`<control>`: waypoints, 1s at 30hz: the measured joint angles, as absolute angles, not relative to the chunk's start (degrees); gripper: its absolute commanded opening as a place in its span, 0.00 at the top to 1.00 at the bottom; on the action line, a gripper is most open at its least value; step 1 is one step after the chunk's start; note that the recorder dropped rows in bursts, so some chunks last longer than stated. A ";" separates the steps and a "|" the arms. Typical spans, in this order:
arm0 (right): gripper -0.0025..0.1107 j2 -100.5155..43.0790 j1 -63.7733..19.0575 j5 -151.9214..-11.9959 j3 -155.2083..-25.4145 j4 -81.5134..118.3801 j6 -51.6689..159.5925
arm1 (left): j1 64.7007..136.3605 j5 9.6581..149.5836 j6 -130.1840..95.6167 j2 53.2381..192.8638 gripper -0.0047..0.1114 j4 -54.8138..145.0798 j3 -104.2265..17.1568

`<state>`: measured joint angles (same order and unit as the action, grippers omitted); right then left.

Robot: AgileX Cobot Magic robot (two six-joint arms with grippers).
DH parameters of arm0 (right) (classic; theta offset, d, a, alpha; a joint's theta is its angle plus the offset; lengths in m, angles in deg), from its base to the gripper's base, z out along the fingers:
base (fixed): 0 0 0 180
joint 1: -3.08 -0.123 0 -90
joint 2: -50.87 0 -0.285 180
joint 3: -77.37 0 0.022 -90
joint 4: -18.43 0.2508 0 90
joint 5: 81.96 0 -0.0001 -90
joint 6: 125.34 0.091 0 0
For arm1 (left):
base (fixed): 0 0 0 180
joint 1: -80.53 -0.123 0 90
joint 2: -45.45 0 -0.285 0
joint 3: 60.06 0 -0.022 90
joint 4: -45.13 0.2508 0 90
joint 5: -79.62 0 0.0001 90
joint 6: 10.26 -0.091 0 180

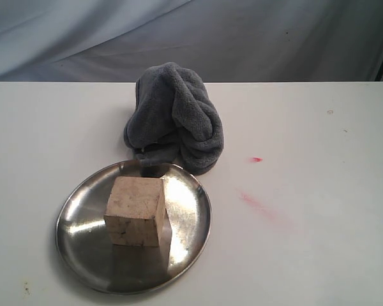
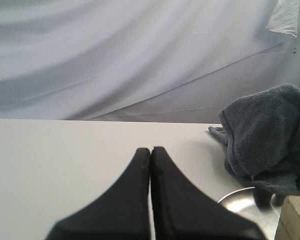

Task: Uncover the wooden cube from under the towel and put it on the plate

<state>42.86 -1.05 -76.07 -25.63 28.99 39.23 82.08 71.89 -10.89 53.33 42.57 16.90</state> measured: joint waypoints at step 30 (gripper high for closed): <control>0.98 42.86 -1.05 -74.31 -25.63 26.86 38.13 | 82.08 71.89 -10.89 53.33 0.95 42.57 16.90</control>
